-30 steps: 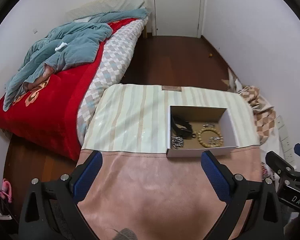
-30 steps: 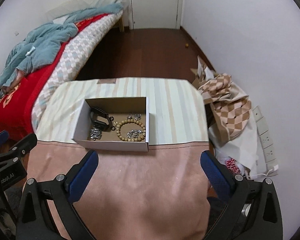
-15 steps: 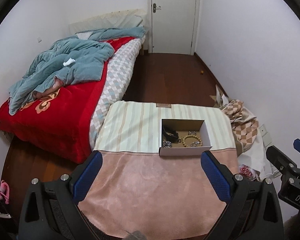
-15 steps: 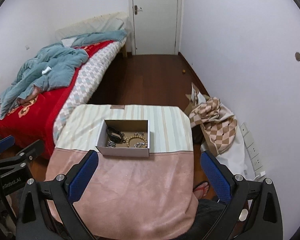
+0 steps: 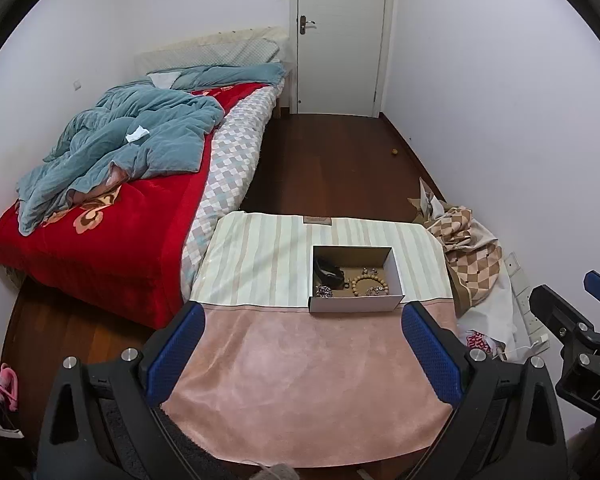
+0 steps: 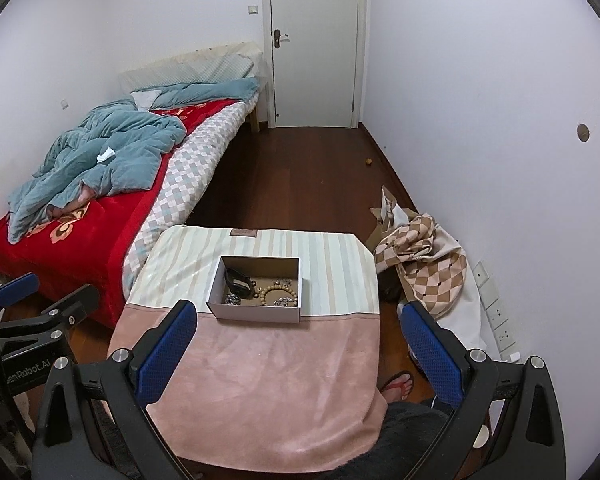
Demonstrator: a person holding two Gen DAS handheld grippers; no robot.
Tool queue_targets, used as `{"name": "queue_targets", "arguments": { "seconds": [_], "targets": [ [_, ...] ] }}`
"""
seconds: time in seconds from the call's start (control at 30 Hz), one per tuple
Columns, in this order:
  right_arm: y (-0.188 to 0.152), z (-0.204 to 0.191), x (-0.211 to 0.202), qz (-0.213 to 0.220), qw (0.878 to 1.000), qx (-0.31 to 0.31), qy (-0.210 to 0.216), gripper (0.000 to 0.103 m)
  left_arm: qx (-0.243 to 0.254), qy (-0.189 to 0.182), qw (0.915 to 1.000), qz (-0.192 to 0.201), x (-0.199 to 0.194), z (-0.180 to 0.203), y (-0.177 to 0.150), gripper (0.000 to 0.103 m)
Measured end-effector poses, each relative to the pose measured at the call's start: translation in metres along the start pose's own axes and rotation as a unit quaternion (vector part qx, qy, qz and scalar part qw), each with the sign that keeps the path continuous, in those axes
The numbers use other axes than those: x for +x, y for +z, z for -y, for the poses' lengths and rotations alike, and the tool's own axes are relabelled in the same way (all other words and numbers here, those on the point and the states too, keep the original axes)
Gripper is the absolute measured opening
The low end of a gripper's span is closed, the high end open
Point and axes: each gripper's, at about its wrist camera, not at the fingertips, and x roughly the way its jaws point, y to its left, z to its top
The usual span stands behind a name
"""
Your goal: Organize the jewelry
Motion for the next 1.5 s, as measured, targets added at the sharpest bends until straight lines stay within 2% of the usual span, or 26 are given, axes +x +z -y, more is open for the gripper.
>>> {"name": "queue_targets", "arguments": {
  "seconds": [0.27,0.57,0.8,1.03,1.5],
  "targets": [
    [0.011,0.0,0.017,-0.008,1.0,-0.002,-0.012,0.103,0.008,0.009,0.9999,-0.005,0.018,0.006,0.012,0.101],
    [0.023,0.003,0.072,-0.037,0.999,0.005,-0.026,0.103,0.001,0.032,0.9989,-0.032,0.061,0.005,0.018,0.101],
    [0.021,0.004,0.106,-0.062,0.998,0.006,-0.032,0.103,-0.001,0.029,0.9981,-0.054,0.083,0.01,0.021,0.101],
    [0.018,0.001,0.119,-0.073,0.997,0.003,-0.038,0.103,-0.006,0.029,0.9977,-0.061,0.093,0.011,0.021,0.101],
    [0.017,-0.001,0.12,-0.073,0.997,0.0,-0.037,0.103,-0.005,0.036,0.9977,-0.057,0.092,0.011,0.022,0.101]
  ]
}}
